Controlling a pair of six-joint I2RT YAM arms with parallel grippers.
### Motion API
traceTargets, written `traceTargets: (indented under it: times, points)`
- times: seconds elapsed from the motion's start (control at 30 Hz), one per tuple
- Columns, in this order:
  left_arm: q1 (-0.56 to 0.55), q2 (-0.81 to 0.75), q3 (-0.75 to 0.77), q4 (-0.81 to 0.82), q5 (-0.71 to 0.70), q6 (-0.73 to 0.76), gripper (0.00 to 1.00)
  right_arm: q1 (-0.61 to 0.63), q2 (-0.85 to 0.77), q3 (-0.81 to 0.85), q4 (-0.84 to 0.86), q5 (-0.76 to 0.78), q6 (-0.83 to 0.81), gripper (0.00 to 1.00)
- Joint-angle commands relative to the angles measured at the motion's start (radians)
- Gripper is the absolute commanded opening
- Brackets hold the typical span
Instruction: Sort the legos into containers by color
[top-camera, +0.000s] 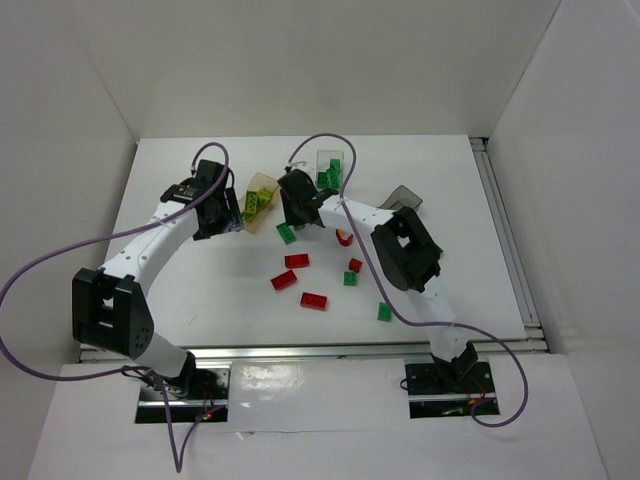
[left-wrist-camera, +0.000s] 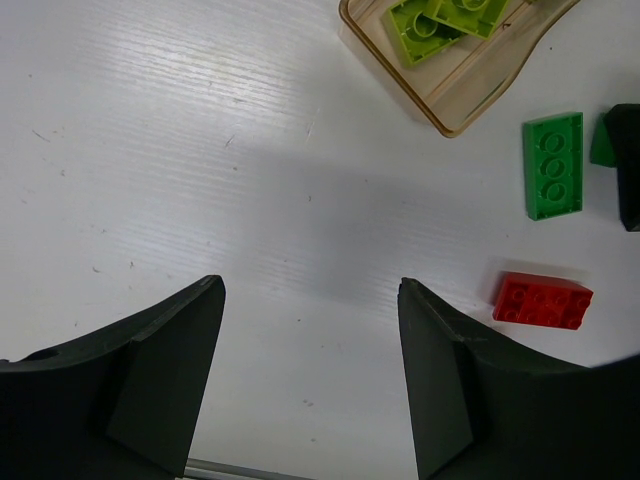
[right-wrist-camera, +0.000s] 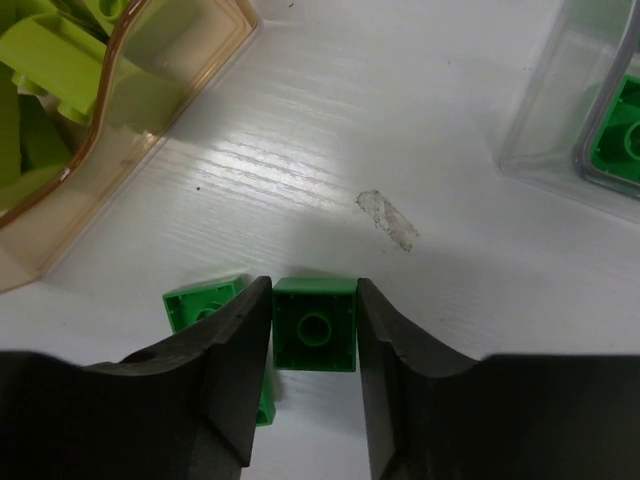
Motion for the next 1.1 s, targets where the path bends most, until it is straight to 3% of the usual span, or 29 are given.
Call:
traceTargets:
  times: [0.0, 0.1, 0.53, 0.83, 0.9, 0.97, 1.07]
  points:
    - [0.004, -0.036, -0.004, 0.003, -0.009, 0.019, 0.8, -0.006, -0.006, 0.048, -0.018, 0.02, 0.009, 0.41]
    - [0.004, -0.027, -0.004, 0.003, -0.009, 0.019, 0.8, -0.006, -0.037, 0.048, -0.03, 0.043, 0.0, 0.31]
    - [0.013, -0.018, -0.004, 0.003, 0.0, 0.019, 0.8, -0.052, -0.204, 0.005, -0.007, 0.133, -0.027, 0.32]
    - [0.014, -0.007, 0.024, -0.009, 0.0, 0.019, 0.8, -0.183, -0.07, 0.22, -0.05, 0.123, -0.037, 0.36]
    - [0.014, -0.007, 0.034, -0.009, 0.0, 0.019, 0.8, -0.206, -0.019, 0.275, -0.05, 0.109, -0.046, 0.48]
    - [0.014, -0.007, 0.044, -0.018, 0.0, 0.019, 0.8, -0.215, 0.022, 0.391, -0.106, 0.097, -0.055, 0.73]
    - [0.014, -0.018, 0.044, -0.018, 0.011, 0.019, 0.8, -0.215, 0.023, 0.453, -0.165, 0.086, -0.046, 0.75]
